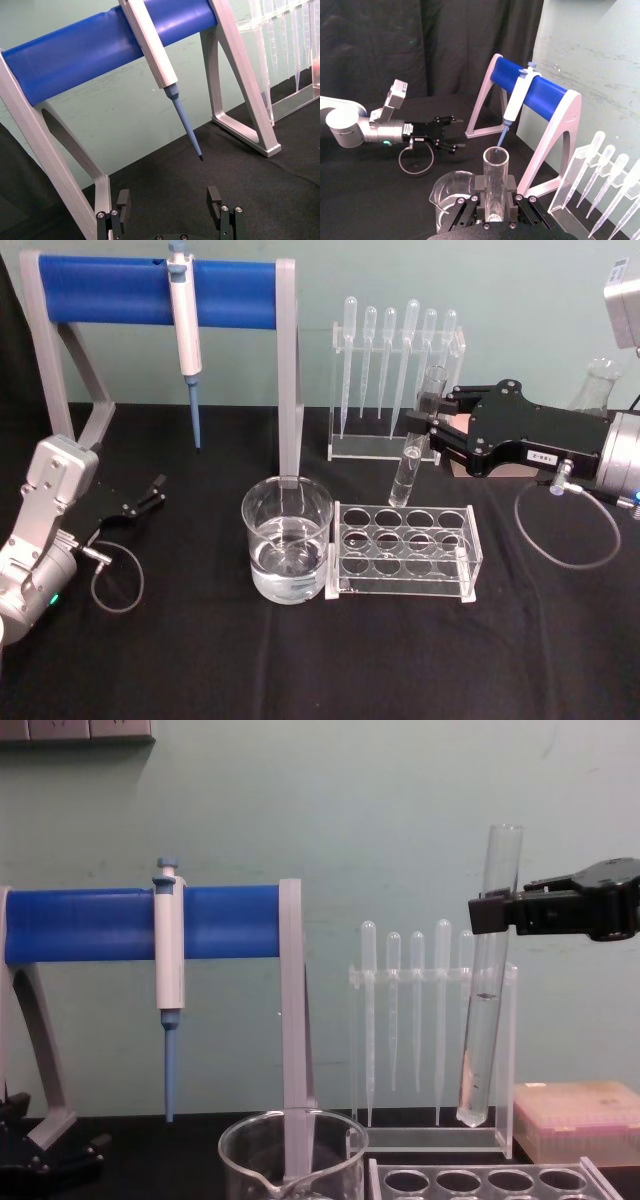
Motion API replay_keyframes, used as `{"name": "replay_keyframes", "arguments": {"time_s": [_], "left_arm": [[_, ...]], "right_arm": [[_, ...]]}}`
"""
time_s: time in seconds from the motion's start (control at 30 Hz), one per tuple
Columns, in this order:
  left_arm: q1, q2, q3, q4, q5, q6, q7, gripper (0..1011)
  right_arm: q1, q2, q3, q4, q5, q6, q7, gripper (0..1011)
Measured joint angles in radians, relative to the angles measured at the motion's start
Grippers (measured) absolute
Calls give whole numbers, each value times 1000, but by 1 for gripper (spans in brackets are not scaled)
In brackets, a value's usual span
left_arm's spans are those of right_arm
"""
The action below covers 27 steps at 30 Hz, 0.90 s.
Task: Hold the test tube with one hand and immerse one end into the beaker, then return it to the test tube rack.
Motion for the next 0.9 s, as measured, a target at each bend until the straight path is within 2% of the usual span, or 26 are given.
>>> {"name": "replay_keyframes", "arguments": {"time_s": [0.83,0.9], "left_arm": [[0,0,0,0,0,0,0,1000],[0,0,0,0,0,0,0,1000]], "right_arm": [[0,0,0,0,0,0,0,241],[10,-1,-9,1,-2,-4,3,241]]}}
